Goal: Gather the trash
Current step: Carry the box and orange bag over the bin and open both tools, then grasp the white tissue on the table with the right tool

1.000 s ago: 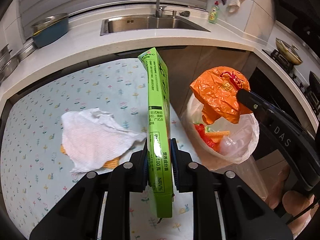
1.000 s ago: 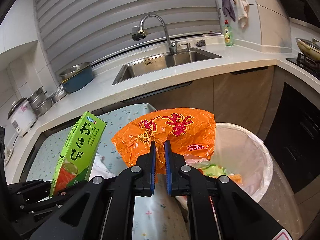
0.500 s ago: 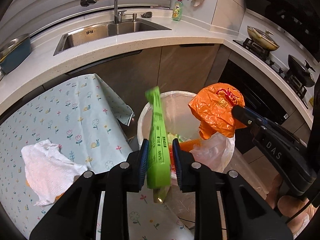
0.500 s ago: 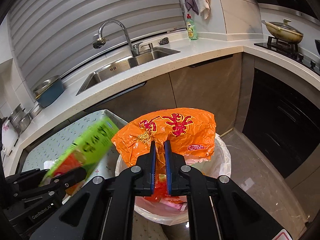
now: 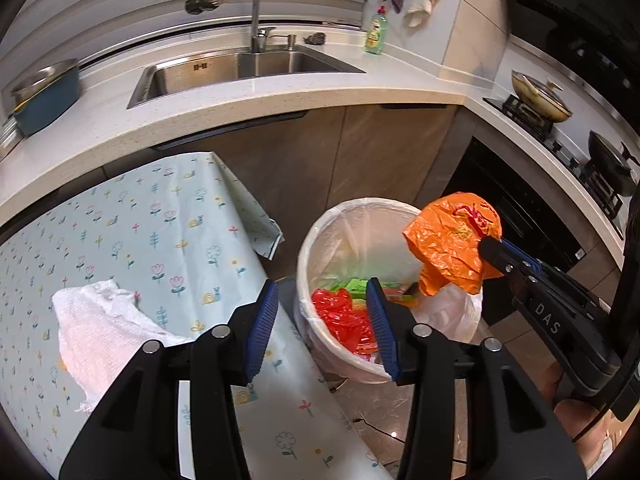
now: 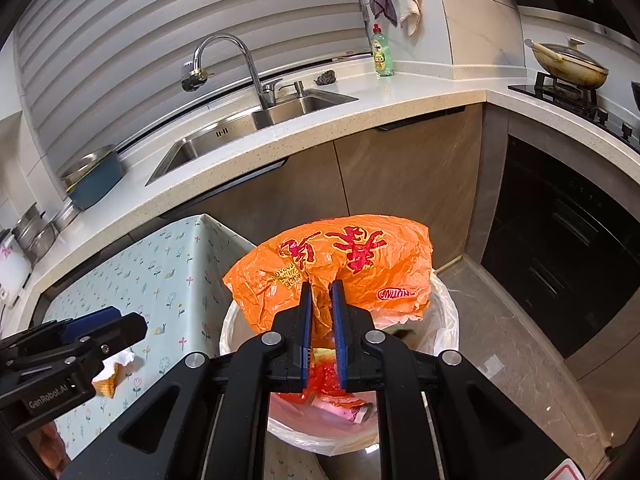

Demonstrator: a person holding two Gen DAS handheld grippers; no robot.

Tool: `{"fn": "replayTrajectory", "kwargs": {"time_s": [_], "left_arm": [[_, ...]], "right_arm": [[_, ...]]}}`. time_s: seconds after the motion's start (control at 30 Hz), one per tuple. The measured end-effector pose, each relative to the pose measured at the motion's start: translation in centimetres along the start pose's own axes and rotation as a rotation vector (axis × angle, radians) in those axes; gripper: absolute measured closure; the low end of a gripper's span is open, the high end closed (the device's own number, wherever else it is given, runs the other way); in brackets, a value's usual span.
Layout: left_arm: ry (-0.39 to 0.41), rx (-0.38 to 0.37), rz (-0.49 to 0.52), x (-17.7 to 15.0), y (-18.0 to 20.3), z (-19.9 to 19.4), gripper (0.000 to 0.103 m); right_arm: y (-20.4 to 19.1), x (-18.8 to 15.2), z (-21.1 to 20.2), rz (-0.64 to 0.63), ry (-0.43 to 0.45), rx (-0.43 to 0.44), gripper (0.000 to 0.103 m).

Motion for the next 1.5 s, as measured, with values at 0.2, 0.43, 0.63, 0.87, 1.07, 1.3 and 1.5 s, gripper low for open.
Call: {"fn": "replayTrajectory", "kwargs": {"time_s": [0.2,0.43,0.63,0.87,1.07,1.3,1.5], "left_arm": [[0.029,0.048,-0.049,-0.1,-2.3,-0.9,0.040],[0.042,0.096,-0.110,-0.6,-5.4,-2.2,0.039],[0.059,0.172,-0.182,-1.6,-9.7,-4.1,0.029],[0.066,0.265,-0.256,-3.6,-15.4,-6.1,0.028],[0.046,0.334,-0.327,-6.0,-20.6,-7.0,0.028],[0.028,0.387,-0.368,-7.4,-24.7,-7.4,0.028],[0.009,0.399,-0.386,-8.4,-26.4,-6.9,0.028]], "right_arm": [[-0.5,0.2,-0.1,0.001,0.013,-0.005,0.073],[-2.3,0.9,-0.7,-0.012,0.030,0.018,0.066],[-7.1,0.5,-1.1,-0.072,0.015,0.099,0.066],[-15.0,-2.7,-0.2,-0.177,-0.054,0.213,0.066],[-21.1,-5.9,1.0,-0.266,-0.120,0.291,0.066],[-25.7,-8.1,3.2,-0.304,-0.176,0.335,0.066],[-27.6,-9.2,5.6,-0.325,-0.226,0.342,0.066]]}}
Point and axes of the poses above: each gripper's, at about its wrist camera, not at the fingertips, and z roughly the way its jaws point, y to its right, x to its top, the point moved 8 cm from there along z, roughly the way its jaws point, and after that the axes turned 4 degrees about -z, right-handed, at the moved point
